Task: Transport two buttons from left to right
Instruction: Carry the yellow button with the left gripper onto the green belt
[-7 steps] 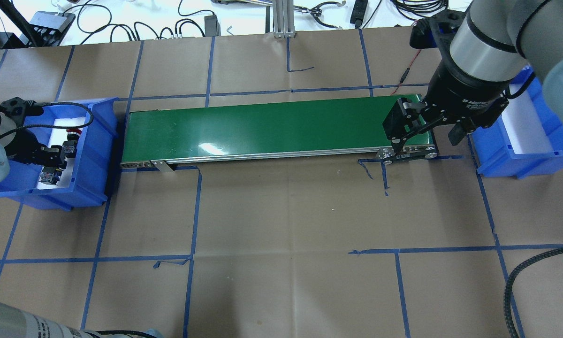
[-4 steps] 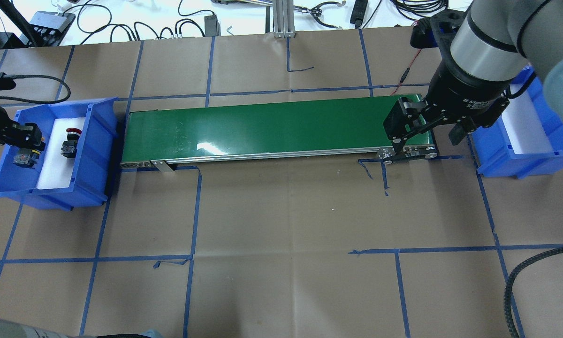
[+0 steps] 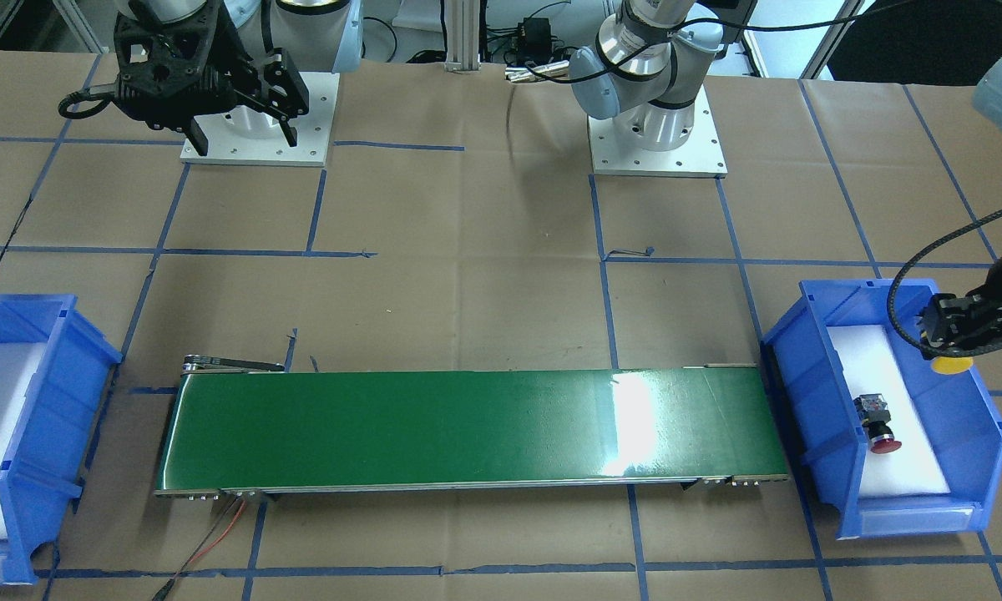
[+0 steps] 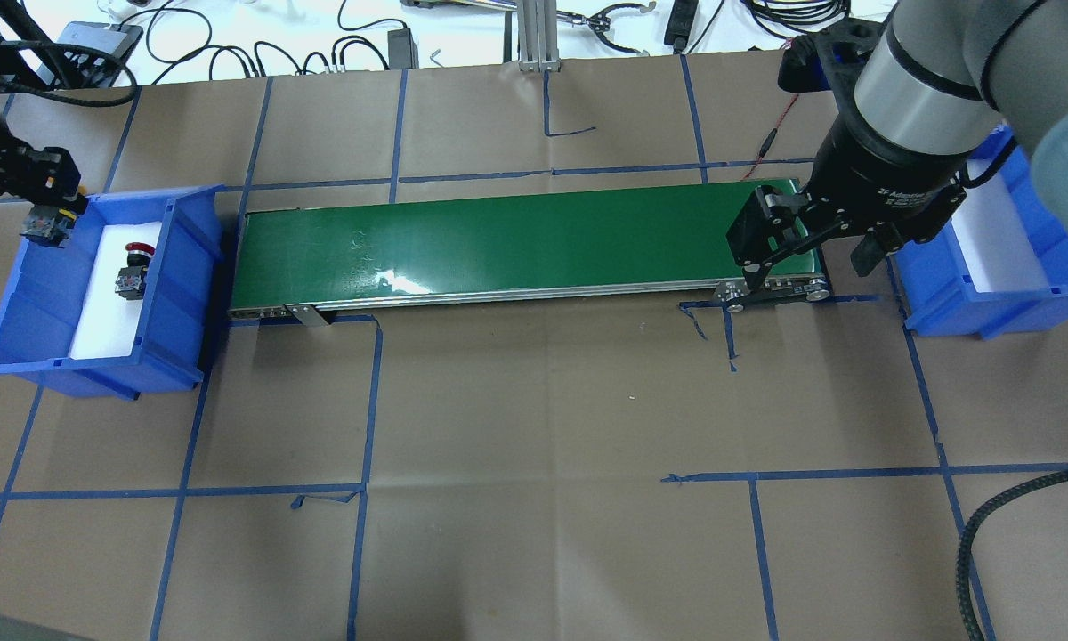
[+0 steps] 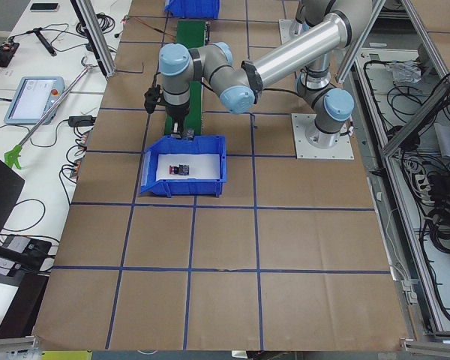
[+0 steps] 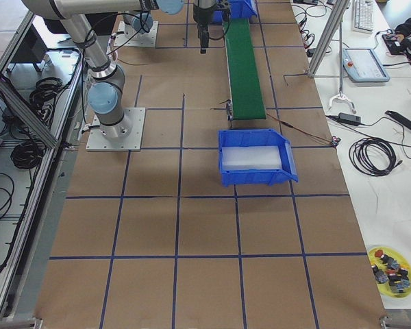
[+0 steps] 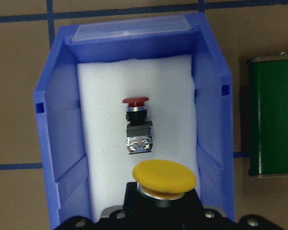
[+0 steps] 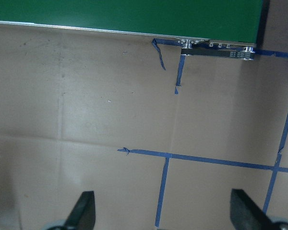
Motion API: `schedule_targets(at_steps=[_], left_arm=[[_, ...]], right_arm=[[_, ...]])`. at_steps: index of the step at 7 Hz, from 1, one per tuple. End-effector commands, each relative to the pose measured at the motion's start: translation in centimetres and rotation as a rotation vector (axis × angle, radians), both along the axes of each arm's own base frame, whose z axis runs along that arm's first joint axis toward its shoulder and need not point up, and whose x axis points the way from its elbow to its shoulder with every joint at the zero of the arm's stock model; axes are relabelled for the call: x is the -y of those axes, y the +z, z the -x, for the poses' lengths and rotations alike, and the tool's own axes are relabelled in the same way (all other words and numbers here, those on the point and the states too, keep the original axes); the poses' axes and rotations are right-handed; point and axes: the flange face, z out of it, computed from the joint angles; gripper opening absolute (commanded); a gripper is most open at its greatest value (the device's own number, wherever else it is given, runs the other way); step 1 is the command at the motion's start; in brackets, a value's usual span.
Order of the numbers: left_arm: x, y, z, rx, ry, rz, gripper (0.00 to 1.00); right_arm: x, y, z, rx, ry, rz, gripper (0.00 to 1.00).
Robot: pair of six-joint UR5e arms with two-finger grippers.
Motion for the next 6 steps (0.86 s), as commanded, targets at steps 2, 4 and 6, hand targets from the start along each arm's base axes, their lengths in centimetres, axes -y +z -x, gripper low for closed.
schedule_targets(at_steps=[2, 4, 6], left_arm=[[1.9, -1.2, 14.3, -0.026, 0.070, -0.013, 0.08], [3.5, -6.2, 20.1, -0.020, 0.075, -0.061, 0.08], [4.8, -10.4, 20.8, -0.011, 0.179, -0.084, 0.08]], right_arm=[[0.0, 0.0, 0.0, 0.000, 0.001, 0.000, 1.00], [0.0, 0.0, 0.0, 0.002, 0.001, 0.000, 1.00], [0.0, 0.0, 0.0, 0.000, 0.001, 0.000, 1.00]])
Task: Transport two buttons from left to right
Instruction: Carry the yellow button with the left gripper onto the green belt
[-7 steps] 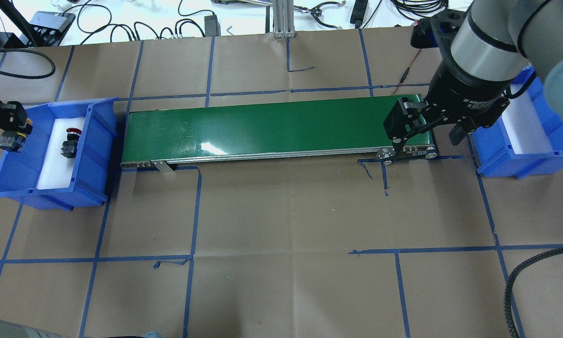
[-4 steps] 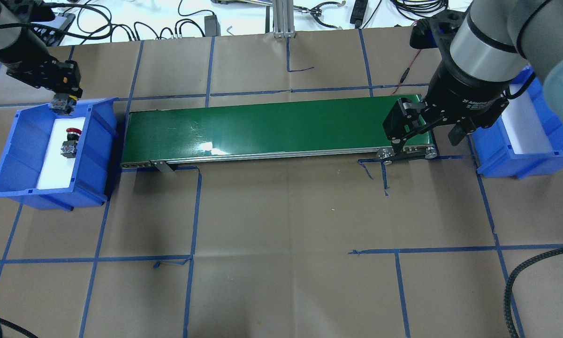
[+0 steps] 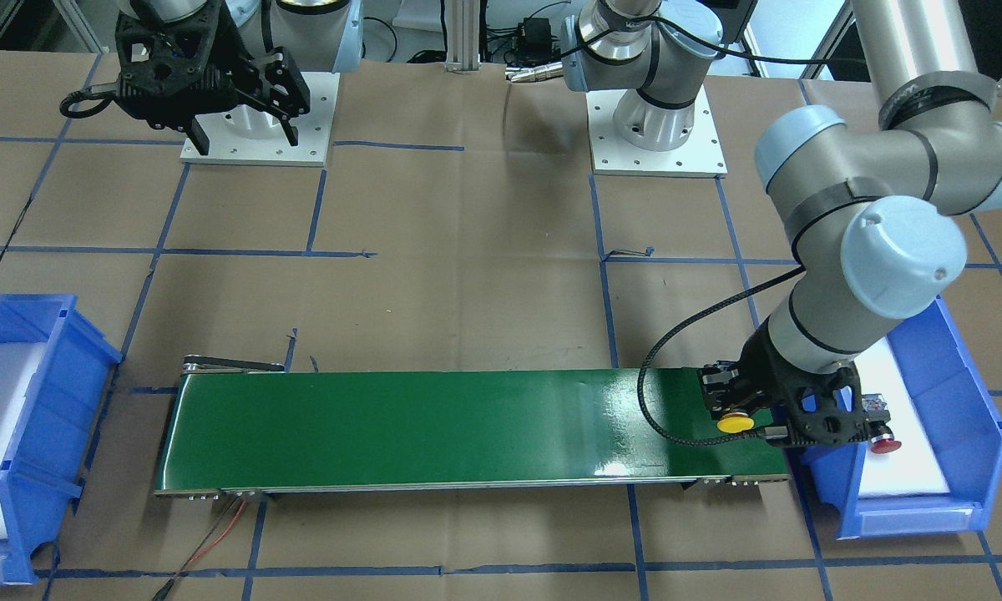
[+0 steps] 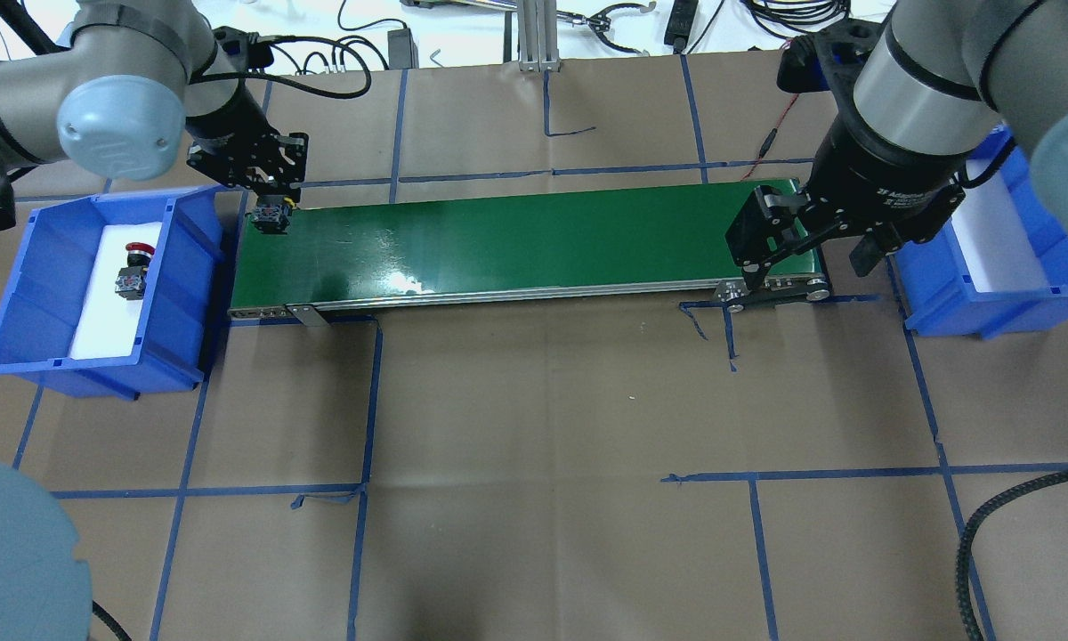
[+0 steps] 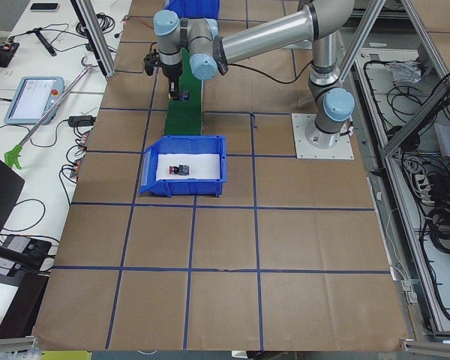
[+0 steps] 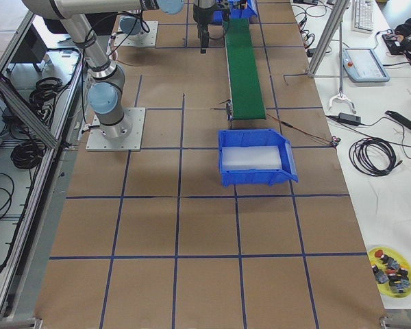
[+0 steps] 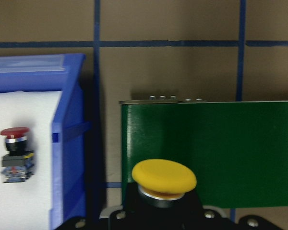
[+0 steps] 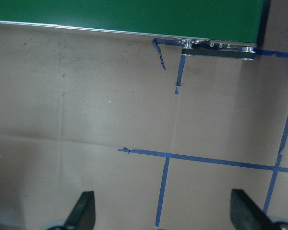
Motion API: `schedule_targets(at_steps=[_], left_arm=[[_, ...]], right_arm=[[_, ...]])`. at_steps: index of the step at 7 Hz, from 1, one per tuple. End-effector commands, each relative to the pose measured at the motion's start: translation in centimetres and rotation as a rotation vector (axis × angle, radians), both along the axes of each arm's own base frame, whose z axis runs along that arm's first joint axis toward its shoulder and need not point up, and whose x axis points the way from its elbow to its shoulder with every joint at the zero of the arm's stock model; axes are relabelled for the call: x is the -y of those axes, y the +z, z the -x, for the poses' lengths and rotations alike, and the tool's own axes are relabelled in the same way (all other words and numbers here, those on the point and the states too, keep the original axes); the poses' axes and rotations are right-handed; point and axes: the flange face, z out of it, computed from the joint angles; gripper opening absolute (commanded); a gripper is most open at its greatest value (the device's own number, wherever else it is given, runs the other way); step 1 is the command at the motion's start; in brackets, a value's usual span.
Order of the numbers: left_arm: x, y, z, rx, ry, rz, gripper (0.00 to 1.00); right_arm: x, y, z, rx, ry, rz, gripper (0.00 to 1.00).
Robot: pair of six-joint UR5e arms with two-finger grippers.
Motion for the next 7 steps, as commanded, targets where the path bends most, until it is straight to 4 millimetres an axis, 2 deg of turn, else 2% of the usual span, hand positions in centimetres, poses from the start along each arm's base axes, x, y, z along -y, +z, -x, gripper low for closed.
schedule_targets(at_steps=[1, 4, 5, 6, 7], left_arm=[[0.3, -4.5, 2.9, 0.005, 0.057, -0.043, 0.08], [-1.3, -7.9, 3.5, 0.005, 0.049, 0.019, 0.09], [-1.4, -8.0, 3.5, 0.004, 0.051, 0.018, 0.09], [-1.4, -8.0, 3.5, 0.002, 0.051, 0.018, 0.25], [-1.2, -7.8, 3.5, 0.001, 0.051, 0.024, 0.99]], right_arm=[[0.0, 0.0, 0.0, 0.001, 0.000, 0.000, 1.00], [0.0, 0.0, 0.0, 0.001, 0.000, 0.000, 1.00], [0.0, 0.0, 0.0, 0.000, 0.000, 0.000, 1.00], [0.0, 0.0, 0.0, 0.001, 0.000, 0.000, 1.00], [0.0, 0.0, 0.0, 0.001, 0.000, 0.000, 1.00]])
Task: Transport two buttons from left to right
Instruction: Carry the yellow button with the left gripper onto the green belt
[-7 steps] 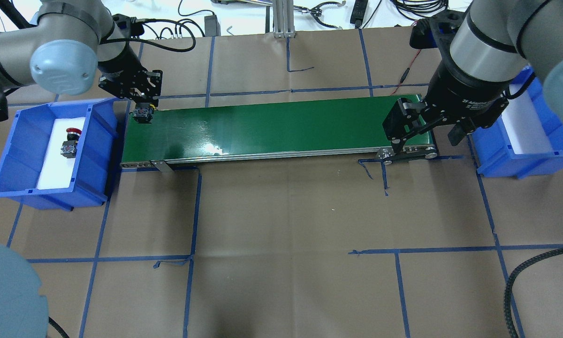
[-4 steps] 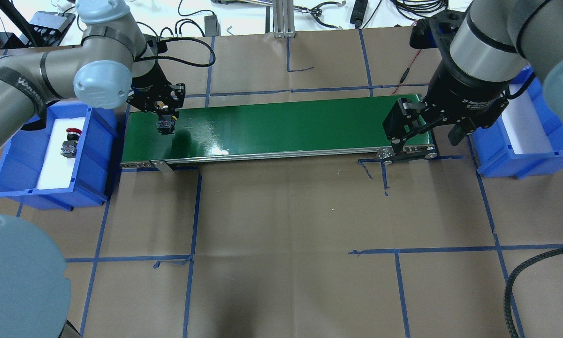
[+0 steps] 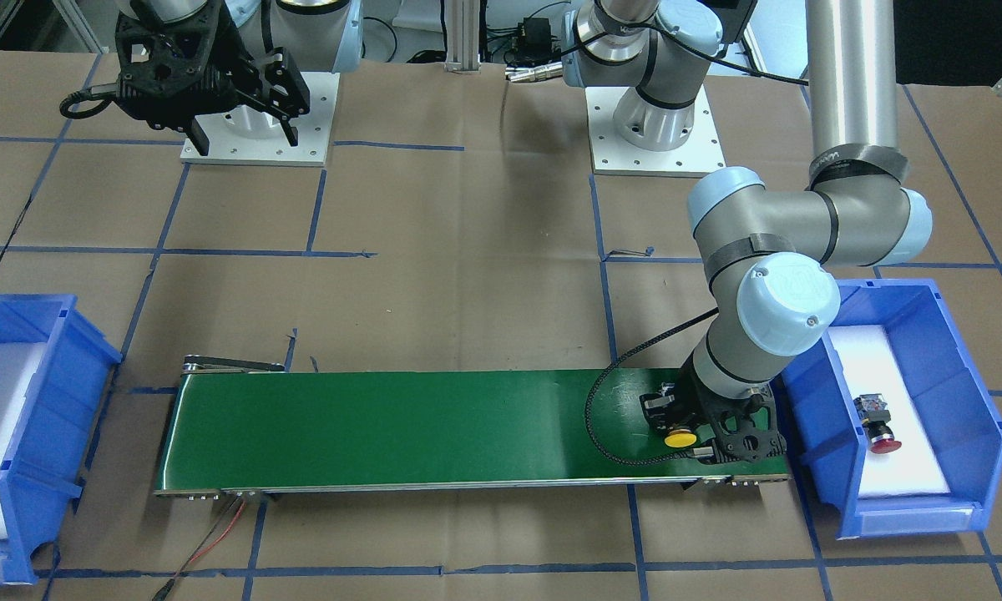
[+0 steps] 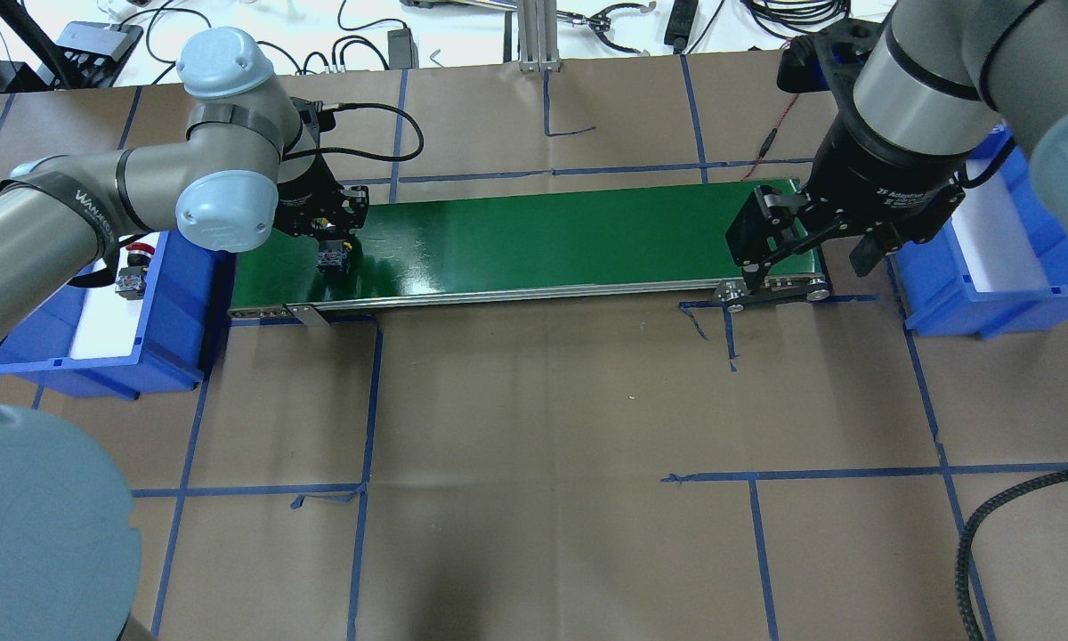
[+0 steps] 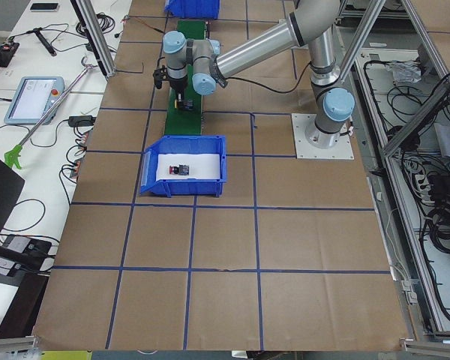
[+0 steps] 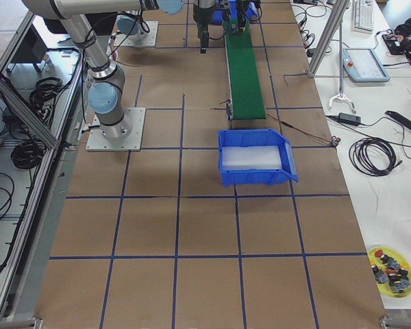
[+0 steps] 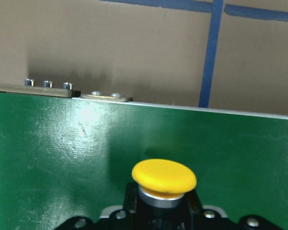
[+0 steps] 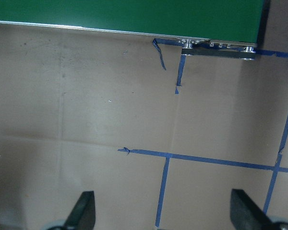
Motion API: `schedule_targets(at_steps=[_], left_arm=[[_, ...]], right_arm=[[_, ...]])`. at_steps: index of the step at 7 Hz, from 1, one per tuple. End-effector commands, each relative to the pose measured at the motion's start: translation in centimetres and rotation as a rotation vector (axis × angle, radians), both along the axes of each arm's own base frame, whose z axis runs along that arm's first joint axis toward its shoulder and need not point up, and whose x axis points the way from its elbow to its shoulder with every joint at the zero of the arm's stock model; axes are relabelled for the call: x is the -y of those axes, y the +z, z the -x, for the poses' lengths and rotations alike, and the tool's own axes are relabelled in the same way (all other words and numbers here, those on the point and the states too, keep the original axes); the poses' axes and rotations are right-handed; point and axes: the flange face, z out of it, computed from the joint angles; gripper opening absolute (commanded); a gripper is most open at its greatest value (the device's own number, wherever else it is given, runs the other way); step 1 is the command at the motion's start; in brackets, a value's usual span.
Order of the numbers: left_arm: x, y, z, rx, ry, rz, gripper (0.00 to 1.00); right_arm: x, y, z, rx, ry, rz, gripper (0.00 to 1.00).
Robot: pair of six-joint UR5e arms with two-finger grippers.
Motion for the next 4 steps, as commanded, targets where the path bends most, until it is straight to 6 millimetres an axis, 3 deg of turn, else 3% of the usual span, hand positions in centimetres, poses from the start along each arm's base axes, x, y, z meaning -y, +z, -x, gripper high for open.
schedule_targets(at_steps=[1, 3, 4], left_arm=[[0.6, 0.9, -0.1, 0.000, 0.002, 0.022, 1.00], [0.8, 5.7, -0.8, -0.002, 0.010, 0.065, 1.00], [0.8, 10.0, -0.9, -0.001, 0.012, 0.049, 1.00]], right_arm=[[0.0, 0.0, 0.0, 0.000, 0.000, 0.002, 1.00], [0.0, 0.0, 0.0, 0.000, 0.000, 0.002, 1.00], [0.0, 0.0, 0.0, -0.001, 0.000, 0.002, 1.00]])
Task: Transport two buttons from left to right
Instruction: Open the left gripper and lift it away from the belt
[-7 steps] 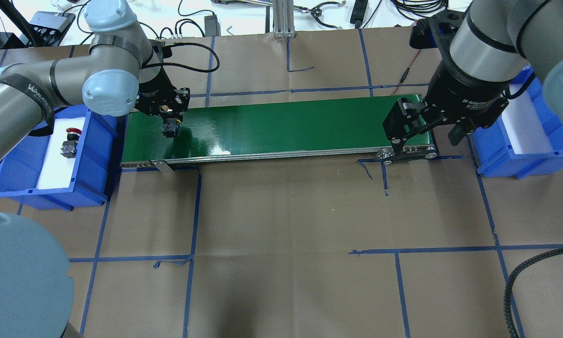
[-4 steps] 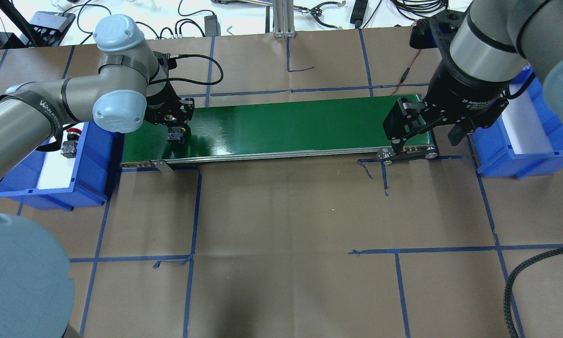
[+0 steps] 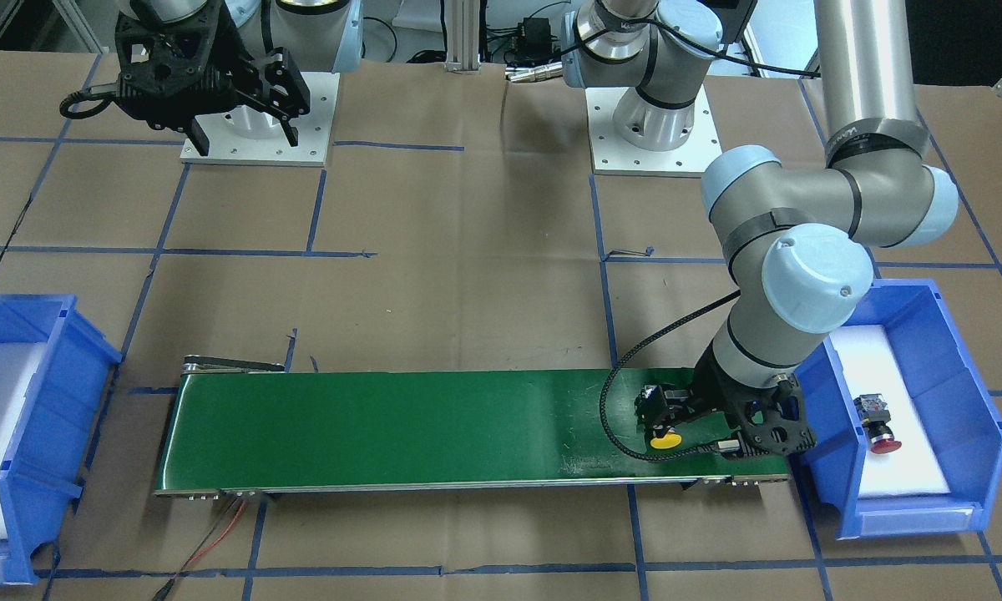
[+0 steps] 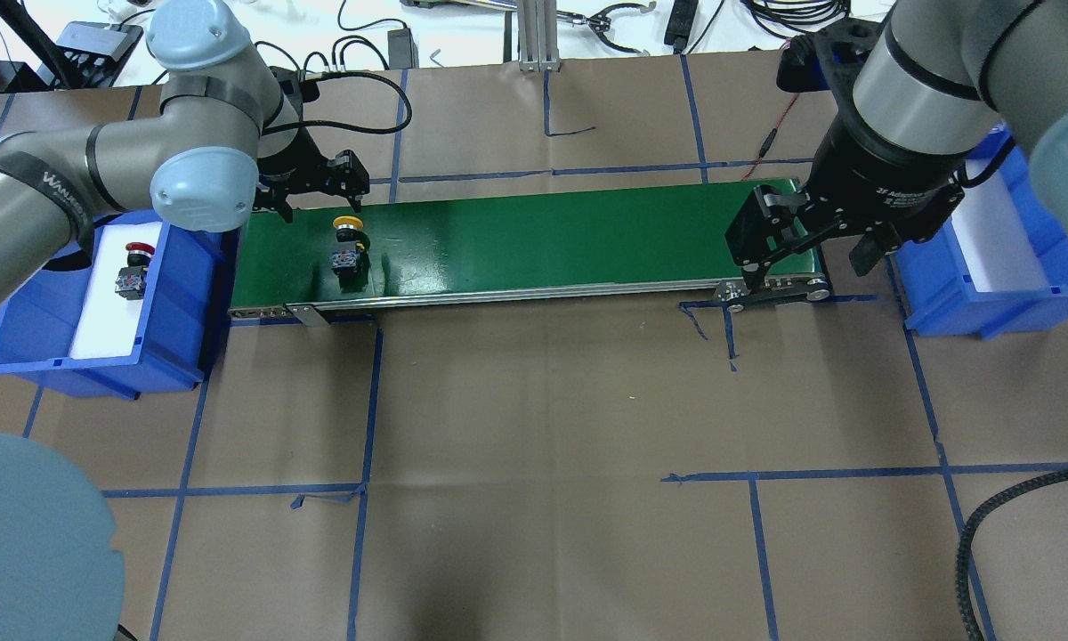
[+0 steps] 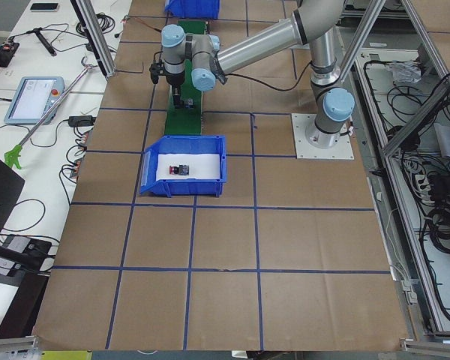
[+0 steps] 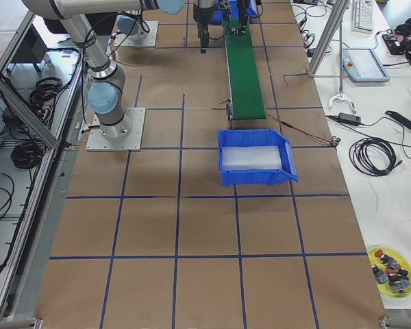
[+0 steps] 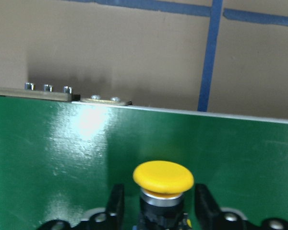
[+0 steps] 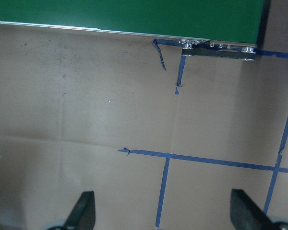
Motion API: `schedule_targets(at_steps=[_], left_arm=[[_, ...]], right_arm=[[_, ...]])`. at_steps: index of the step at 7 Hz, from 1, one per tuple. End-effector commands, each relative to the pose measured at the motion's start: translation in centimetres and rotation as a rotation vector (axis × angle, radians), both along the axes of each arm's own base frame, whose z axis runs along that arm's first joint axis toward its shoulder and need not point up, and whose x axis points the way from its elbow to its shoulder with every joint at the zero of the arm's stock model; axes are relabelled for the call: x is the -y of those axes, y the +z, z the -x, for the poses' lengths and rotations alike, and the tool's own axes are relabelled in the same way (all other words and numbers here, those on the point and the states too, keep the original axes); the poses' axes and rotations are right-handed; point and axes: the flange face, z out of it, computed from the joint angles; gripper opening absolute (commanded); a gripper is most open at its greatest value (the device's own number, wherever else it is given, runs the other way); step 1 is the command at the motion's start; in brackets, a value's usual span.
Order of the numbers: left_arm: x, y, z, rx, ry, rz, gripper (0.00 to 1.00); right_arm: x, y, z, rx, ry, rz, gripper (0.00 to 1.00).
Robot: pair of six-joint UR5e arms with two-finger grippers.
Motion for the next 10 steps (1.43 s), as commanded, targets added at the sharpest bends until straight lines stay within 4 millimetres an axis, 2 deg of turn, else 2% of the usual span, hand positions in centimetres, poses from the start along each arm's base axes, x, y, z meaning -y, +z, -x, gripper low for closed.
schedule_targets(at_steps=[1, 2, 3, 4, 5, 7, 8, 9, 10], left_arm=[[0.3, 8.0, -0.3, -0.003, 0.001, -0.027, 1.00], [0.7, 11.1, -0.3, -0.003, -0.001, -0.038, 1.00], [1.7, 13.1, -0.6, -0.003, -0.013, -0.060, 1.00], [2.1, 13.7, -0.9, 0.005, -0.072, -0.053, 1.00], [2.5, 13.6, -3.4, 0.012, -0.087, -0.054, 1.00], [3.1, 12.4, -15.0, 0.003, -0.119, -0.071, 1.00], [3.1, 11.7, -18.4, 0.001, -0.110, -0.081, 1.00], [2.9, 10.7, -20.9, 0.006, -0.163, -0.092, 1.00], [2.7, 9.7, -26.1, 0.003, -0.139, -0.099, 1.00]], right_arm=[[0.0, 0.0, 0.1, -0.001, -0.001, 0.000, 1.00], [0.0, 0.0, 0.1, -0.001, -0.001, 0.000, 1.00], [0.0, 0.0, 0.0, -0.001, 0.000, 0.000, 1.00], [0.0, 0.0, 0.0, -0.001, 0.000, 0.000, 1.00], [0.0, 0.0, 0.0, -0.001, 0.000, 0.000, 1.00], [0.0, 0.0, 0.0, -0.001, 0.000, 0.002, 1.00], [0.0, 0.0, 0.0, -0.001, 0.000, 0.002, 1.00], [0.0, 0.0, 0.0, -0.001, 0.000, 0.002, 1.00], [0.0, 0.0, 0.0, -0.001, 0.000, 0.002, 1.00]])
